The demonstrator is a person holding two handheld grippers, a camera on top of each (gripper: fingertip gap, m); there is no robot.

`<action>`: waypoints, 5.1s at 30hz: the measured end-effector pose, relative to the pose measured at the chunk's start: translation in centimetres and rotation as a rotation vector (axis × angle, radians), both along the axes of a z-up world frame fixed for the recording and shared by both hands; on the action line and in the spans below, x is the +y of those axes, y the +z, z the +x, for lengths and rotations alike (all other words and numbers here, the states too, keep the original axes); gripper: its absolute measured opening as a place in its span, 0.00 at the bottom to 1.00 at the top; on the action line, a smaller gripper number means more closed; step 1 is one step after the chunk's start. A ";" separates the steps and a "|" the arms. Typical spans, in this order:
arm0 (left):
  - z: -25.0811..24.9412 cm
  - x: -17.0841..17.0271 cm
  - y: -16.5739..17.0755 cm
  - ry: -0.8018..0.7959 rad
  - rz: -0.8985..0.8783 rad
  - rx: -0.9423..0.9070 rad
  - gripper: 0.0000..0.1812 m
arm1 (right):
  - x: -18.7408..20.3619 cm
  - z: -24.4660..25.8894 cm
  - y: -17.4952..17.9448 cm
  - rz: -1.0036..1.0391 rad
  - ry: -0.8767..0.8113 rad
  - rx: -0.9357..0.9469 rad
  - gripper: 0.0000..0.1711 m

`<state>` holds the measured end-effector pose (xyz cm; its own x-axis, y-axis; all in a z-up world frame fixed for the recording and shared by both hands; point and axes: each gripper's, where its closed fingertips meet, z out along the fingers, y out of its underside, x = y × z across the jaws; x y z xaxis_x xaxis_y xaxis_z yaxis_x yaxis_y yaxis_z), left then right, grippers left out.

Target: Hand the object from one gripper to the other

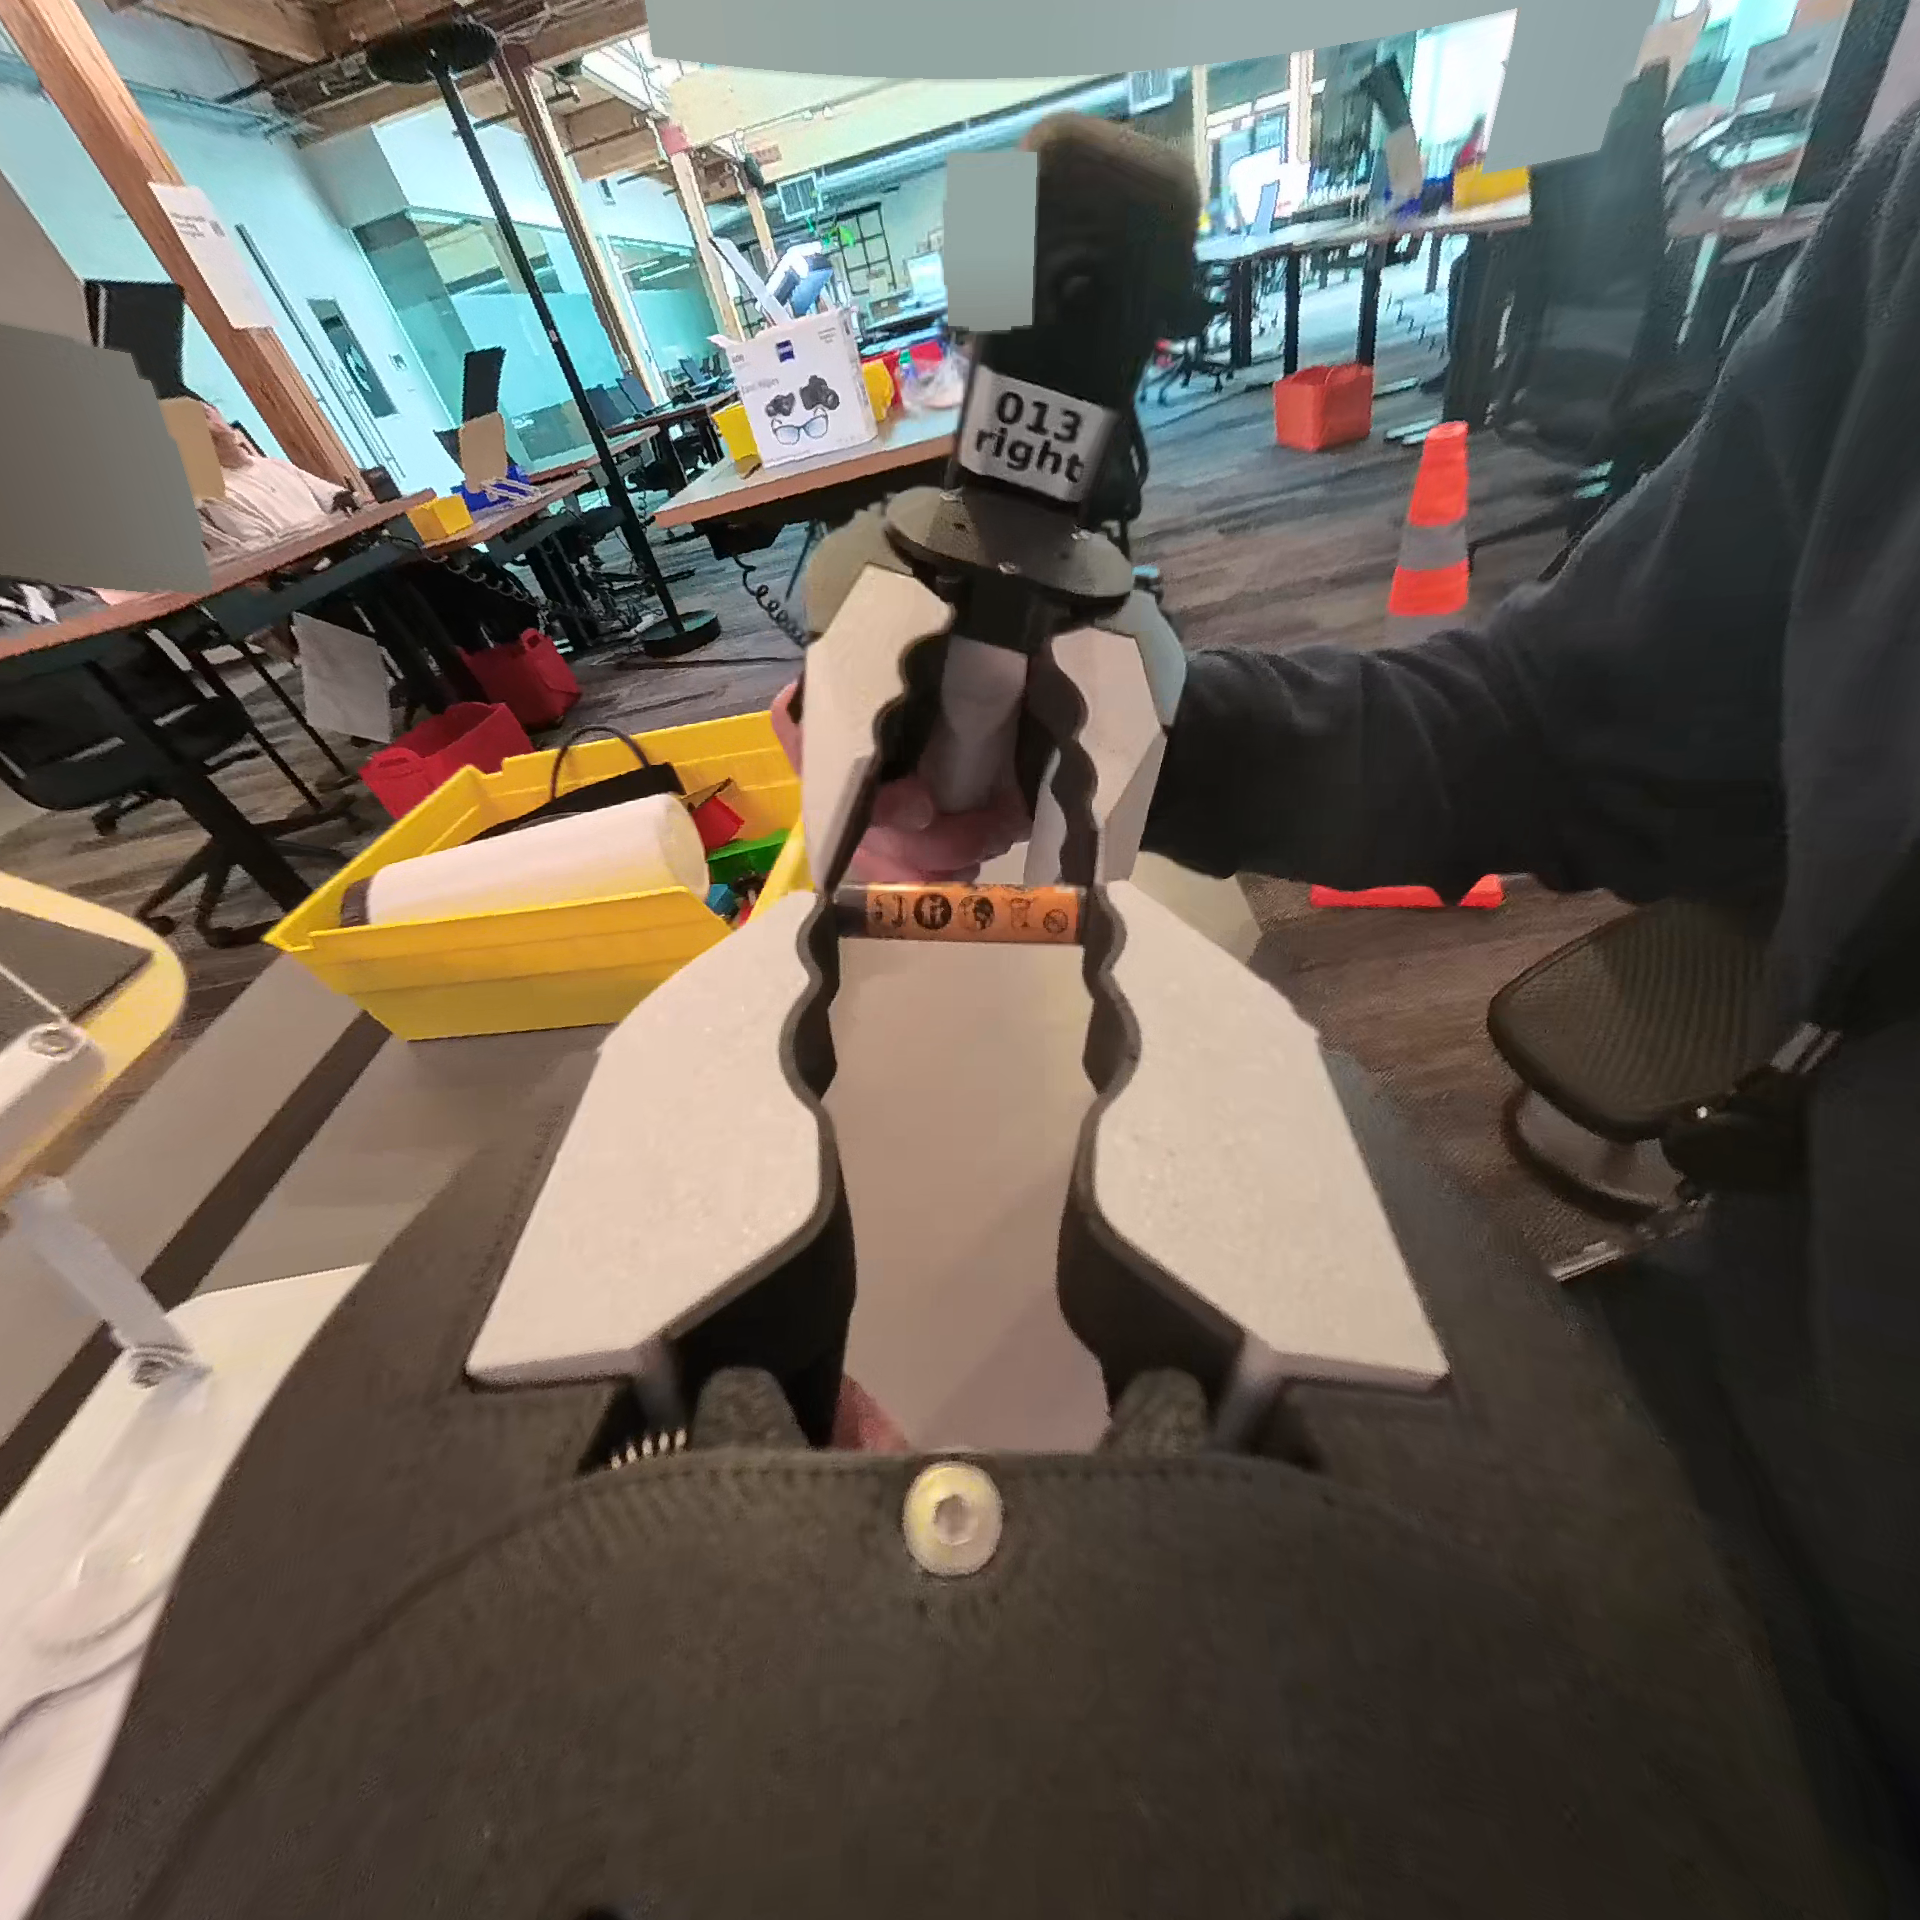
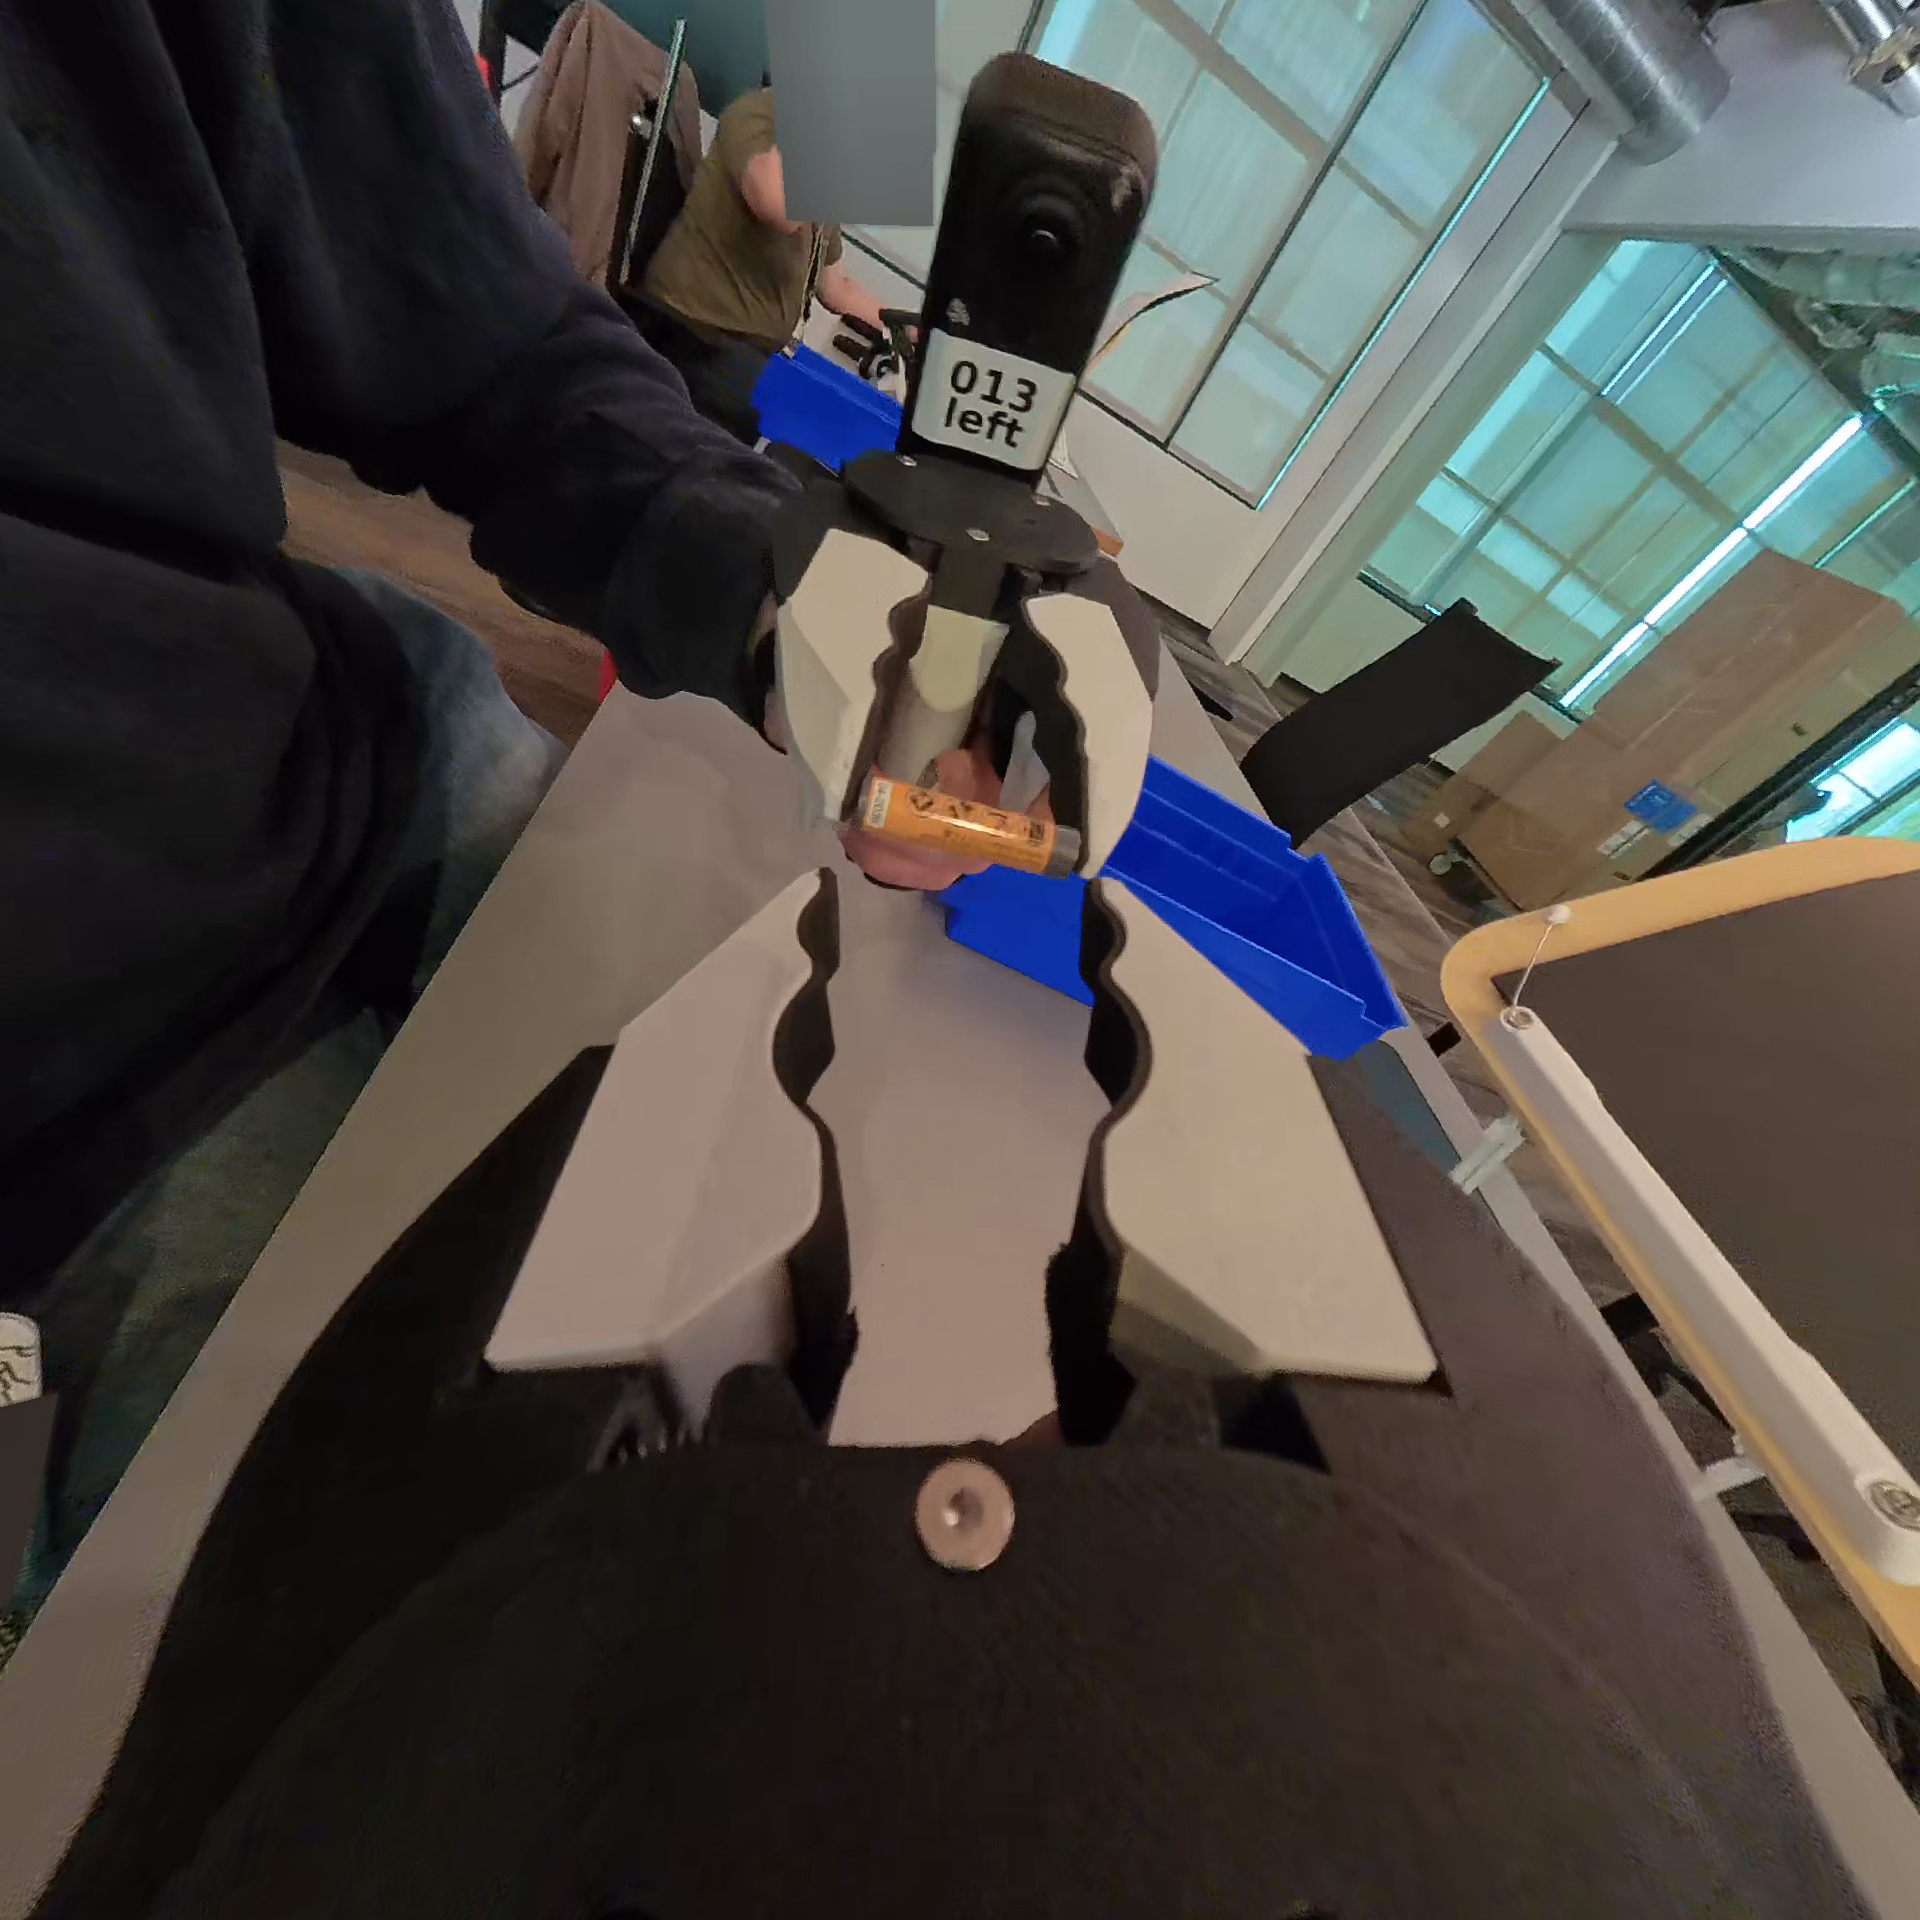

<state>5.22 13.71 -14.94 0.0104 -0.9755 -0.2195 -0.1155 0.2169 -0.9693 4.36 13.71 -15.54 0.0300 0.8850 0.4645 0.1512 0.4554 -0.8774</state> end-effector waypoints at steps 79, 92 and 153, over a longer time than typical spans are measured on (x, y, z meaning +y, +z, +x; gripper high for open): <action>1.3 1.4 1.3 0.052 0.357 0.099 0.24 | 1.5 1.4 1.5 0.129 -0.100 -0.014 0.28; 1.8 0.7 0.8 0.003 0.316 0.106 0.24 | 1.0 1.3 1.0 0.160 -0.077 -0.053 0.25; -29.1 6.6 -9.3 0.929 0.058 0.292 0.22 | 19.3 33.3 -8.3 -0.289 -1.565 -0.135 0.40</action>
<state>-23.90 20.34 -24.24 0.7077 -0.5934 -0.3835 -0.4989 -0.0353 -0.8660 37.61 32.98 -23.79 0.9264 0.0780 0.3683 0.3685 -0.3877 -0.8449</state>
